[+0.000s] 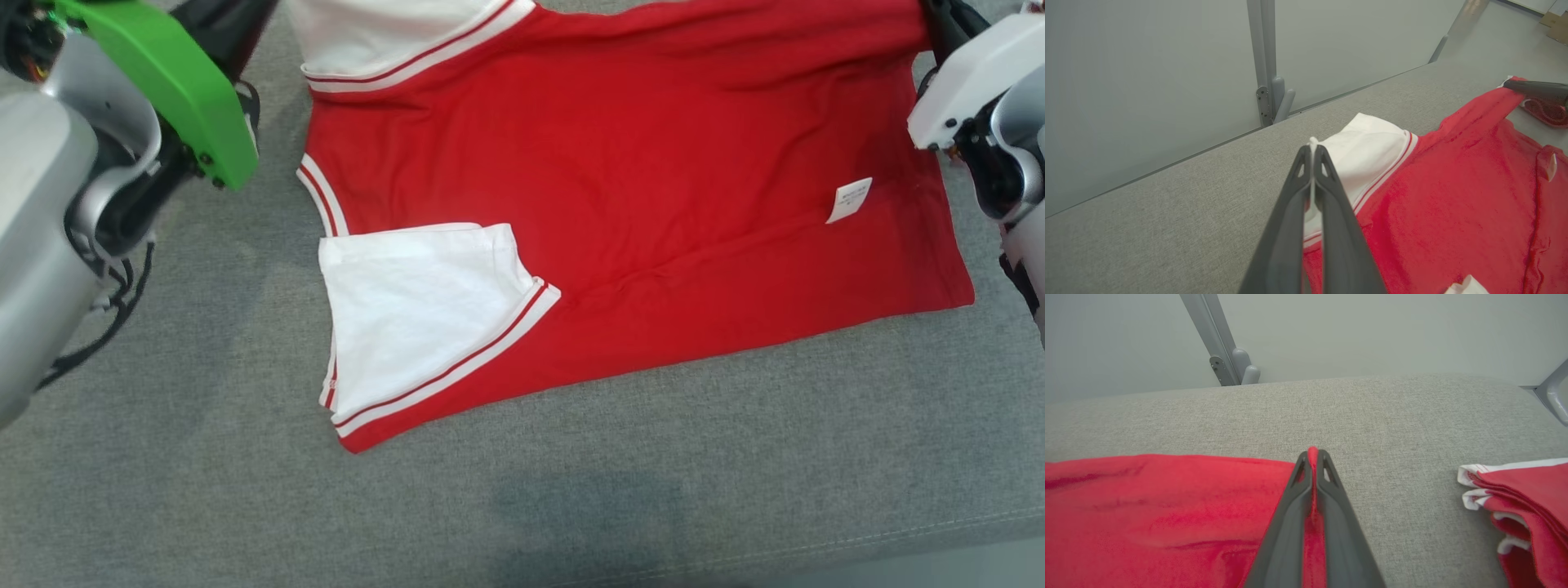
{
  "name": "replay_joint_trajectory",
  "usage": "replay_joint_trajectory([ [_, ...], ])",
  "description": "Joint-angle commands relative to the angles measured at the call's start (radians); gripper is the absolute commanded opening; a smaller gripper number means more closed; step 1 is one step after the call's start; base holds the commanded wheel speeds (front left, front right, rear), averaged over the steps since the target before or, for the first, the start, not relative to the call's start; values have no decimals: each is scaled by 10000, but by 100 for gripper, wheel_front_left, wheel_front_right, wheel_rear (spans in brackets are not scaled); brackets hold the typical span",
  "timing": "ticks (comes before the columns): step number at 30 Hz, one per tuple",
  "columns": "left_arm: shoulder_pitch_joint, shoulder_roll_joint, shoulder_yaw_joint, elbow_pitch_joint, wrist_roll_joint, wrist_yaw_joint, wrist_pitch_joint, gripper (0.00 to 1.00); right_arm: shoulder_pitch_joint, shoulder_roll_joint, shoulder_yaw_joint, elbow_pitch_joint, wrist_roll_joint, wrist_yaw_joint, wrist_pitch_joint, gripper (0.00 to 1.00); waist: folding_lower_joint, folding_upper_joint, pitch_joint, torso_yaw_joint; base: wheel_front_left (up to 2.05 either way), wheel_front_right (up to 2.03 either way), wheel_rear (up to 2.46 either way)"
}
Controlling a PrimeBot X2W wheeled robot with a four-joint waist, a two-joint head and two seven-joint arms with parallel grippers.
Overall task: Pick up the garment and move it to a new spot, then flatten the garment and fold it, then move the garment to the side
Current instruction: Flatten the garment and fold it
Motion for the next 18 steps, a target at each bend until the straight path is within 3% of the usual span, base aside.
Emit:
replay_joint_trajectory([
  [1, 457, 192, -6, -379, -167, 126, -94, 0, 365, -217, 85, -215, 206, -9, -149, 0, 1, -1, -357, 332, 0, 0, 0],
  [11, 2848, 1751, -143, -3873, -1017, 1387, -176, 0, 2247, -1345, 625, -1724, 1145, -9, -801, 0, 1, -1, -740, 652, 0, 0, 0],
  [18, 3909, 2069, -349, -5107, -1311, 1960, -398, 0, 3345, -1967, 547, -2324, 1521, -9, -1221, 0, 1, -1, -796, 760, 0, 0, 0],
])
